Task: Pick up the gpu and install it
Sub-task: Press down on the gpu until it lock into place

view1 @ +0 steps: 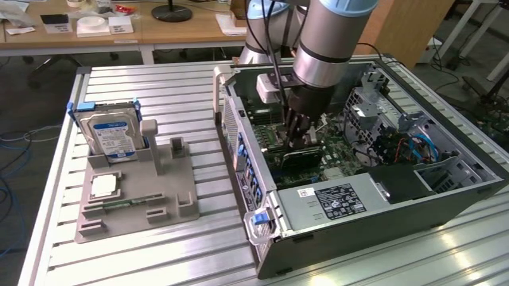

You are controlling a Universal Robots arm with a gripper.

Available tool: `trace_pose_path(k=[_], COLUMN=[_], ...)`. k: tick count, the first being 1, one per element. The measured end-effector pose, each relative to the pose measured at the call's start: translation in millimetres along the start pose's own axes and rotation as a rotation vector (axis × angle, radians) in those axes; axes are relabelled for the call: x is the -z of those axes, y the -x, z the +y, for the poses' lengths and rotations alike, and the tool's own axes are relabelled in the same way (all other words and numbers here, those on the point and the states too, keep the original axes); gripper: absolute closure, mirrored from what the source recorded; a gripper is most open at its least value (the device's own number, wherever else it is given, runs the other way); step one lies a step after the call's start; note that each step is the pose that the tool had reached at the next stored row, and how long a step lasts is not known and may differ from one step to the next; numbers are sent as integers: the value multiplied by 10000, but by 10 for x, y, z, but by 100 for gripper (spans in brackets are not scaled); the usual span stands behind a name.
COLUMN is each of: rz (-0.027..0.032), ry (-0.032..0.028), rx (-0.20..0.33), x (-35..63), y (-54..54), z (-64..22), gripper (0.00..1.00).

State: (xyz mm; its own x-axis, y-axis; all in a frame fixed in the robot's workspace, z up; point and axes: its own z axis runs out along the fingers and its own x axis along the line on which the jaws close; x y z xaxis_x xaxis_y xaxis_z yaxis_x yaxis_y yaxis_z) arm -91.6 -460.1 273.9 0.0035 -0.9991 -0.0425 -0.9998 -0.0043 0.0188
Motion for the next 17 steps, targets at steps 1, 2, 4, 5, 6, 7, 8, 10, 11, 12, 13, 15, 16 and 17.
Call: trace_pose_path(k=[1, 2, 4, 5, 6, 7, 8, 10, 11, 12, 13, 15, 16, 17], rz=[0, -1, -1, 0, 0, -1, 0, -1, 0, -1, -1, 12, 18, 21], ry=[0, -1, 0, 0, 0, -1, 0, 0, 0, 0, 0, 8, 11, 10], rx=[1, 1, 2, 3, 2, 1, 1, 1, 1, 1, 1, 2, 2, 3], x=[-2, -5, -15, -26, -37, -46, -53, -73, -84, -95, -107, -128, -137, -147], y=[1, 2, 1, 1, 0, 0, 0, 0, -1, -1, -1, -2, -3, -4], z=[17, 31, 41, 42, 45, 48, 52, 59, 63, 66, 70, 76, 77, 78], gripper=[89, 89, 89, 89, 89, 89, 89, 89, 89, 89, 89, 89, 89, 89])
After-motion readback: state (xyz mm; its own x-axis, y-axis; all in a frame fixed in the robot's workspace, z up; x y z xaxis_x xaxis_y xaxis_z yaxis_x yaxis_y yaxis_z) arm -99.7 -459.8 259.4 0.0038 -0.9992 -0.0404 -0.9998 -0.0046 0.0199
